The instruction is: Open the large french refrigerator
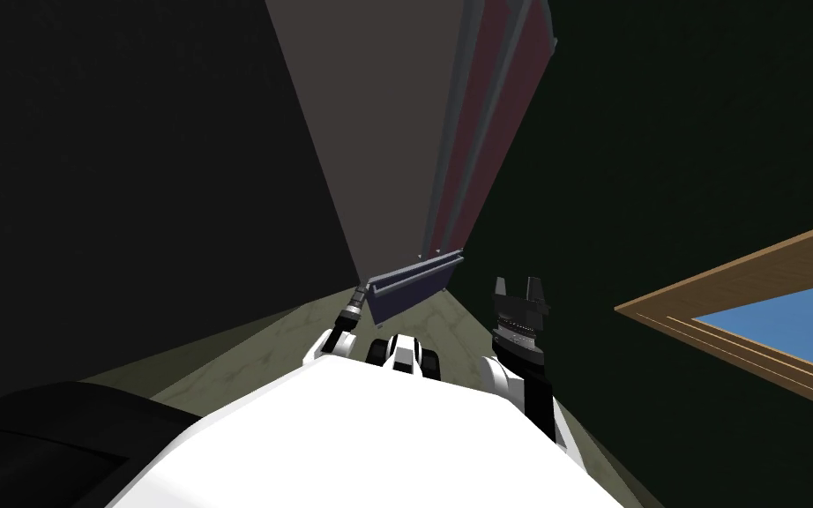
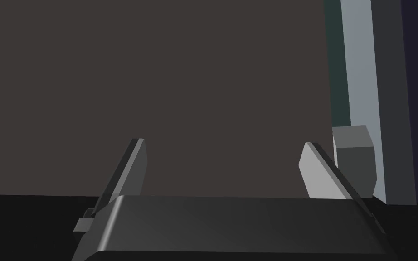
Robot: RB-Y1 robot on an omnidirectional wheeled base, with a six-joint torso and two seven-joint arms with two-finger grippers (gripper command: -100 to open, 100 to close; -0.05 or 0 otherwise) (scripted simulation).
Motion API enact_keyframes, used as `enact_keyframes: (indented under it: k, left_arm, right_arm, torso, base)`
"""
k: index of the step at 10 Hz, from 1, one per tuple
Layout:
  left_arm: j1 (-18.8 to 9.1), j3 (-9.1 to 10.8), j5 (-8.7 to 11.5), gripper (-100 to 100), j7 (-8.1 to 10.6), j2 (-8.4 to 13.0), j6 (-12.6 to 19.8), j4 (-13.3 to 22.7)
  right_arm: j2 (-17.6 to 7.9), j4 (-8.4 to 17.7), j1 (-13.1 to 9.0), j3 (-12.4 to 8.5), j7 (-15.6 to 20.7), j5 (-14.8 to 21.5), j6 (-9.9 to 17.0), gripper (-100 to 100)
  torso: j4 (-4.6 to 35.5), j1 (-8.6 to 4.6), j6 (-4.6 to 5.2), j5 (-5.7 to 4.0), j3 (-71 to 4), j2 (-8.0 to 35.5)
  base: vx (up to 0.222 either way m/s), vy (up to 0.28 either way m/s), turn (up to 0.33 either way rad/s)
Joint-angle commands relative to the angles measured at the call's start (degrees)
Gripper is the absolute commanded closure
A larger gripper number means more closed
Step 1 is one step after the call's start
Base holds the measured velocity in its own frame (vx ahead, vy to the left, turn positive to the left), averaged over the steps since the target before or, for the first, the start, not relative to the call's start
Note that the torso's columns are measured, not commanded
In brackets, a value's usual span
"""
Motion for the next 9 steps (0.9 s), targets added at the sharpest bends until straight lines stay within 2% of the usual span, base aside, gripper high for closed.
enact_keyframes:
  k: [1,3,9]
  left_arm:
    - [-0.6,-0.13,-0.2,-100,-0.25,-0.2,-0.3,3.5]
    - [-1.0,-0.17,-0.3,-100,-0.33,-0.3,-0.2,5.6]
    - [-3.0,-0.32,-0.8,-100,-0.69,-1.0,-0.1,15.1]
  right_arm:
    - [0.0,0.0,0.0,0.0,0.0,0.0,0.0,0]
    - [0.0,0.0,0.0,0.0,0.0,0.0,0.0,0]
    - [0.0,0.0,0.0,0.0,0.0,0.0,0.0,0]
  torso:
    - [0.0,0.01,0.0,0.0,0.0,0.0]
    - [0.0,0.01,0.0,0.0,0.0,0.0]
    - [0.0,0.0,0.0,0.0,0.0,0.0]
  base:
    - [0.016,0.011,-0.009]
    - [0.012,0.009,-0.009]
    - [0.016,0.011,-0.015]
